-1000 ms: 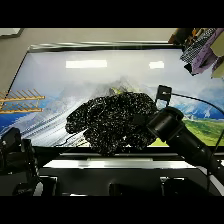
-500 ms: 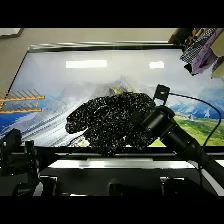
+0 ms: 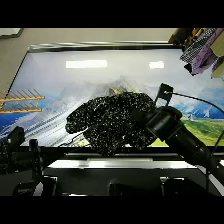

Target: Fold the clothes and pants, and hang the long-sleeved shirts on hangers.

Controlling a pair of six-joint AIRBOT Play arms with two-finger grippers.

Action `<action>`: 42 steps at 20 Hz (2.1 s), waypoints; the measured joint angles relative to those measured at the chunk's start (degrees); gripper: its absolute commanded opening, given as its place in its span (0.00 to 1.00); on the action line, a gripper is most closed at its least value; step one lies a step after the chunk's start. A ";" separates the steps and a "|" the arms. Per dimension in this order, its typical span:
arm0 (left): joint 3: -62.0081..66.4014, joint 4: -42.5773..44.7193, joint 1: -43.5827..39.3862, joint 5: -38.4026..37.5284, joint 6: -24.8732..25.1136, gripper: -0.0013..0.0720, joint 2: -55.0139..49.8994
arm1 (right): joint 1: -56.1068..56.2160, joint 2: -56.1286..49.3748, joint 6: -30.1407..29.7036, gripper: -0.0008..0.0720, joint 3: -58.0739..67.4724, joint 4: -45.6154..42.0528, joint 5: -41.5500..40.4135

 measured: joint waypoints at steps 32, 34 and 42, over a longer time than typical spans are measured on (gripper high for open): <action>-0.22 -4.24 -32.79 33.94 8.00 0.04 -25.90 | 0.00 7.30 -13.94 0.05 10.16 9.14 8.33; -0.22 -5.31 -34.34 36.37 8.02 0.04 -26.93 | 0.00 8.04 -14.21 0.05 10.25 9.42 9.35; -0.24 -13.22 -36.20 40.06 12.66 0.04 -29.83 | 0.00 8.87 -14.36 0.05 10.29 9.46 8.66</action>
